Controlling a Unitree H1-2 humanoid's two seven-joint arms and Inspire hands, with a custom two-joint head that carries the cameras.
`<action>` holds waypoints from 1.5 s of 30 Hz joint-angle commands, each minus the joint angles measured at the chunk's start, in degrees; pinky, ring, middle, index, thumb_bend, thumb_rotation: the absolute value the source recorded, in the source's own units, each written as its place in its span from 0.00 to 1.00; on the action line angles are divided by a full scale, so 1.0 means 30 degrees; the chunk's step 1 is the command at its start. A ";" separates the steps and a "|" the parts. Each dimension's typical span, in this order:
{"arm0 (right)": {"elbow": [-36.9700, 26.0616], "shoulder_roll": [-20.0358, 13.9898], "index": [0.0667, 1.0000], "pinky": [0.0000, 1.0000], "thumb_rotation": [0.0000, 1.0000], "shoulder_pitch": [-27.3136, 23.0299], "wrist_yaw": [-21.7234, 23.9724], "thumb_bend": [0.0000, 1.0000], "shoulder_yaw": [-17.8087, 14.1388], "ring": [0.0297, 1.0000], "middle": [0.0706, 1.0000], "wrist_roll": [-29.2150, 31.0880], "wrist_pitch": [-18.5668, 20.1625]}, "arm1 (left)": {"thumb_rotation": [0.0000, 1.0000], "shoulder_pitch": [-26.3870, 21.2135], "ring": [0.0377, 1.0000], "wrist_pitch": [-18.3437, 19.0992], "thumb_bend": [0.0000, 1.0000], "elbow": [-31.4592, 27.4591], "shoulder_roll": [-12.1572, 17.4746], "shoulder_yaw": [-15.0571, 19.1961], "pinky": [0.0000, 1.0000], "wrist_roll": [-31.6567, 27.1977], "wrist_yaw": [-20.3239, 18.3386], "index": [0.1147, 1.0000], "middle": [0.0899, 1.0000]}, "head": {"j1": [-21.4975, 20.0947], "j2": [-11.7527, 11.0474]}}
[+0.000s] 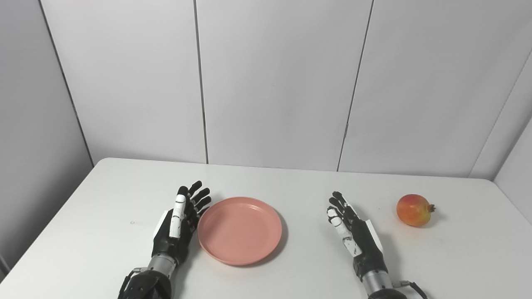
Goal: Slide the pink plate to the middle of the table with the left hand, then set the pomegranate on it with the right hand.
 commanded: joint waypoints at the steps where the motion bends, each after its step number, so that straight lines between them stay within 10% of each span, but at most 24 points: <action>1: -0.0299 0.0163 0.92 0.86 0.83 -0.0633 -0.0255 0.48 0.0063 0.88 0.91 -0.0132 -0.0331 | 1.00 -0.0102 0.93 -0.0344 0.64 -0.0142 0.0010 -0.0216 0.91 0.0112 -0.0392 0.91 0.92 | -0.0179 0.0025; 45: -0.0554 -0.0136 0.92 0.85 0.80 -0.0456 0.0058 0.48 -0.0094 0.88 0.91 0.0103 -0.0296 | 1.00 0.0369 0.92 -0.0260 0.65 -0.0064 -0.0442 -0.1586 0.90 0.1111 -0.0954 0.89 0.90 | 0.1424 0.0216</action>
